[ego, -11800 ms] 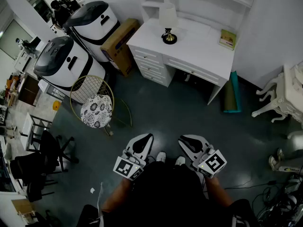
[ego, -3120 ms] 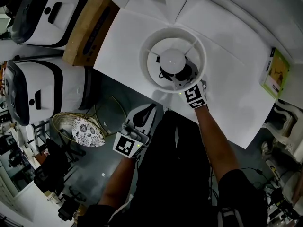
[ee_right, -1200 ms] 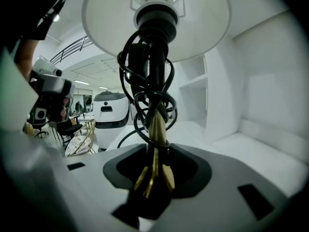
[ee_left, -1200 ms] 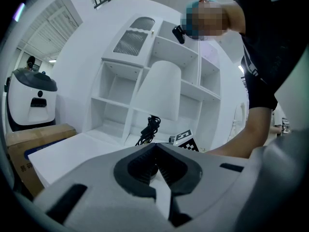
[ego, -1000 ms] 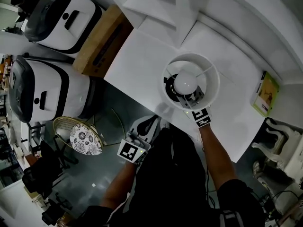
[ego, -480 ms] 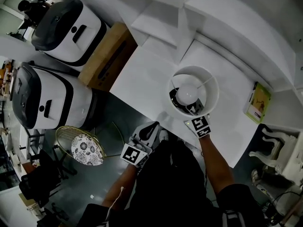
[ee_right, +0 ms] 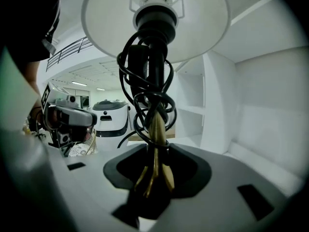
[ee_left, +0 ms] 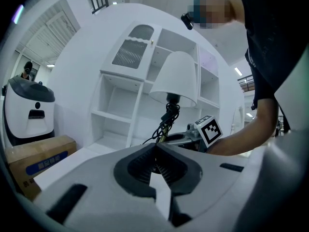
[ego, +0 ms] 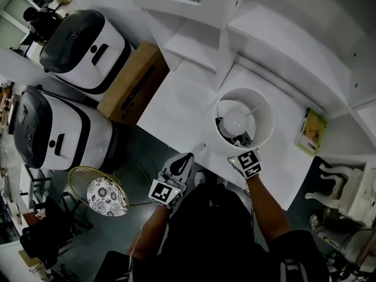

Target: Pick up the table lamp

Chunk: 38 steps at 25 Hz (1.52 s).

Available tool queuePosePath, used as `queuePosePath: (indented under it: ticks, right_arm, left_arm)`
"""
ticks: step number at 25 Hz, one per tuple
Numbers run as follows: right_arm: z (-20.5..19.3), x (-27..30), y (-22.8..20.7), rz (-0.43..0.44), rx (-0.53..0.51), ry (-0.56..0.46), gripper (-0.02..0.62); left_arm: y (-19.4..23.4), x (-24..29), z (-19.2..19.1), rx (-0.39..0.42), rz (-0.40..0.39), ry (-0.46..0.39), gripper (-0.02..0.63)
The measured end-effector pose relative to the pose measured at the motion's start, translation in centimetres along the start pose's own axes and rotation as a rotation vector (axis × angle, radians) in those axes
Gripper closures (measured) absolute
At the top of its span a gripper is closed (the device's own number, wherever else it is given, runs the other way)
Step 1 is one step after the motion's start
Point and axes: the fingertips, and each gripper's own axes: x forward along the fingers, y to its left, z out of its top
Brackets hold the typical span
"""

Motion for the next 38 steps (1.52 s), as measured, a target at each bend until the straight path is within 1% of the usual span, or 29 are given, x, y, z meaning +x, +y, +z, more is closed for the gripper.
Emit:
queuePosePath:
  ticks: [4,6,12,17,20,25,34,38]
  right_arm:
    - [1.9,-1.2,0.4,-0.006,0.007,-0.009,0.445]
    - [2.7,-1.8,0.7,-0.007,0.011,-0.018,0.443]
    - [3.7,-3.6,0.9,-0.029,0.013,-0.006,0.443]
    - [5.9,-5.1,1.9,-0.015,0.046,-0.024,0.445]
    - [6.0,-5.9,2.1,-0.021,0.057,-0.02,0.445]
    - [5.6,-6.9,2.4,-0.028,0.041,-0.002,0.445]
    - [5.1,-8.3,3.3,-0.032,0.035,0.0,0.445]
    - [5.1,-8.8,3.3,-0.029,0.02,0.0,0.445]
  left_arm:
    - [0.8,-0.1,0.6,0.003,0.005,-0.01,0.588]
    - [0.9,-0.1,0.9,0.0,-0.007,-0.02,0.588]
    - [1.1,0.2,1.8,0.018,-0.031,-0.034,0.588]
    - [0.9,-0.6,3.4,0.016,-0.028,-0.053,0.588]
    - [0.7,-1.1,4.3,0.034,-0.029,-0.061,0.588]
    - [0.4,-1.6,4.8,0.051,-0.032,-0.078,0.588]
    - [-1.1,-1.7,4.9,0.043,-0.041,-0.094,0.588]
    - [-0.9,-1.9,4.7,0.034,-0.017,-0.101,0.588]
